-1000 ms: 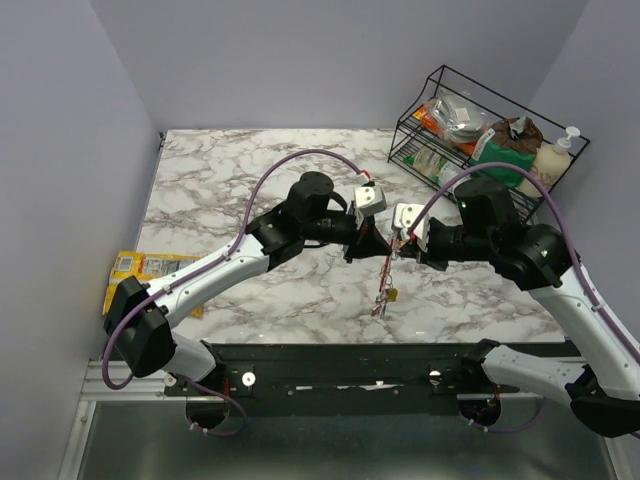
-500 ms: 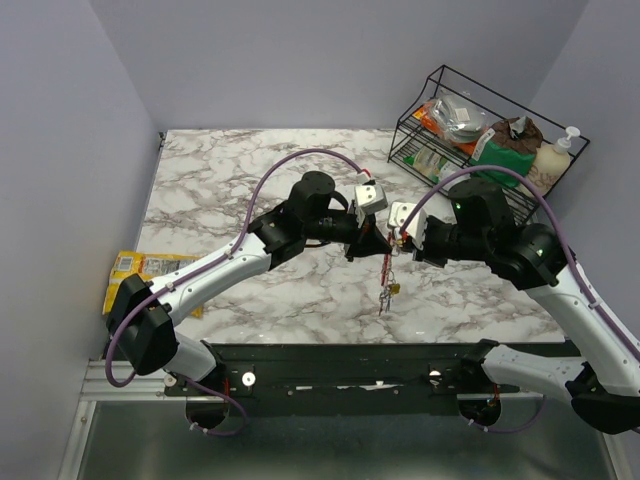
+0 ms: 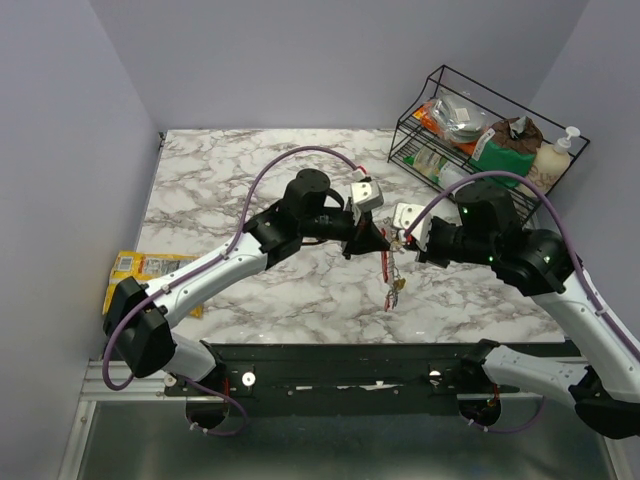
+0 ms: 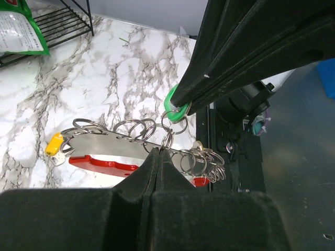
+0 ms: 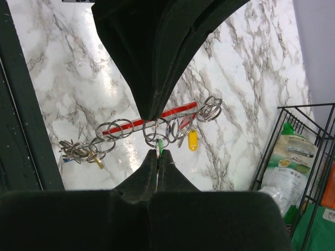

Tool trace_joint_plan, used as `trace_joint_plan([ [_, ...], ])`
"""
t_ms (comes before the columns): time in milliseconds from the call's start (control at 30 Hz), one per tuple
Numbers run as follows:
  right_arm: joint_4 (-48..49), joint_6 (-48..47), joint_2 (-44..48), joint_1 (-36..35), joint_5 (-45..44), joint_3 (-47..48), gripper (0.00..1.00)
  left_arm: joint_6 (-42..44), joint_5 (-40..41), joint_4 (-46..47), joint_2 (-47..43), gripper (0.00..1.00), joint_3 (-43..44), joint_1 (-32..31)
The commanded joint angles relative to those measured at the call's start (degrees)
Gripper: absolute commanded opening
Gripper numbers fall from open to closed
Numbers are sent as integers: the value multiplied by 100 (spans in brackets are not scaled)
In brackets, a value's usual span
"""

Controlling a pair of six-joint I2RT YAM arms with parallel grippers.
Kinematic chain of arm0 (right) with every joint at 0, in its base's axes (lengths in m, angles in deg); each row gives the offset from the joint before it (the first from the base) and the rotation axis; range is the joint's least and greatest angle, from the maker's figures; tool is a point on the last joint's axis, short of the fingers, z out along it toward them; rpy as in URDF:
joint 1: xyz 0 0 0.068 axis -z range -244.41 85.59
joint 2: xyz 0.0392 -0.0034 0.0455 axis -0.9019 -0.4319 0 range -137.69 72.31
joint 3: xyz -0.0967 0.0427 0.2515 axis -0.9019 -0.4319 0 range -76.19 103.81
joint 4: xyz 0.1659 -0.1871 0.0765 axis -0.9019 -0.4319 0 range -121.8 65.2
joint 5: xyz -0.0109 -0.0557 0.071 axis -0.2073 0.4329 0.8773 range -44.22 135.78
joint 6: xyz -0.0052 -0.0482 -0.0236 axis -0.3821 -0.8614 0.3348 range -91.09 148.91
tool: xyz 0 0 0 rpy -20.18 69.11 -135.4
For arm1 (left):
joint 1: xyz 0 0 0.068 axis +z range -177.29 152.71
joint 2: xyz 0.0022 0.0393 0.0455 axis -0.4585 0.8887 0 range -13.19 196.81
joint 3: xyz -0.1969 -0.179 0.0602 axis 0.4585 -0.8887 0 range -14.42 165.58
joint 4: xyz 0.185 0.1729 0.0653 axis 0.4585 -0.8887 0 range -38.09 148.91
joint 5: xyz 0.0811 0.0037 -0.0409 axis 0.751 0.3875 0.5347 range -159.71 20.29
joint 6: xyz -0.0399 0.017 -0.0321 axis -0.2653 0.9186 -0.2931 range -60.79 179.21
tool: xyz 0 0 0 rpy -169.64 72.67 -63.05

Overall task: Remove the keys from the keyring
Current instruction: Remove the key from the keyring.

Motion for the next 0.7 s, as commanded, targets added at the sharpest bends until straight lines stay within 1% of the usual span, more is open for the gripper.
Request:
trace_joint_plan([
  [0, 441, -94, 223, -33, -374, -2, 1, 7, -272, -214, -162, 0, -96, 134],
  [33, 424, -103, 215, -33, -357, 16, 1, -1, -378, -205, -171, 0, -96, 143],
  [67, 424, -103, 188, -33, -322, 25, 1, -54, -623, -153, -179, 4, -105, 143],
  [100, 380, -121, 145, -33, -260, 51, 1, -98, -738, -117, -180, 21, -114, 143],
  [133, 371, -129, 118, -33, -251, 77, 1, -133, -853, -82, -197, 28, -123, 143],
  [167, 362, -147, 92, -33, -251, 121, 1, -159, -1132, -30, -206, 40, -131, 143],
  [233, 301, -217, 39, -33, -242, 165, 1, -186, -1371, -3, -223, 50, -132, 143],
  [267, 292, -226, 21, -33, -242, 200, 1, -195, -1477, 15, -250, 56, -140, 143],
  [367, 195, -323, -32, -33, -207, 244, 1, -186, -1794, -11, -311, 62, -114, 152],
  [433, 107, -428, -40, -33, -163, 271, 1, -151, -1768, -38, -381, 62, -88, 204],
  [600, -339, -788, -75, -33, 109, 402, 1, -142, -1277, -91, -505, 62, 0, 459],
  [667, -525, -920, -111, -33, 363, 543, 1, -90, -952, -99, -566, 63, -35, 530],
])
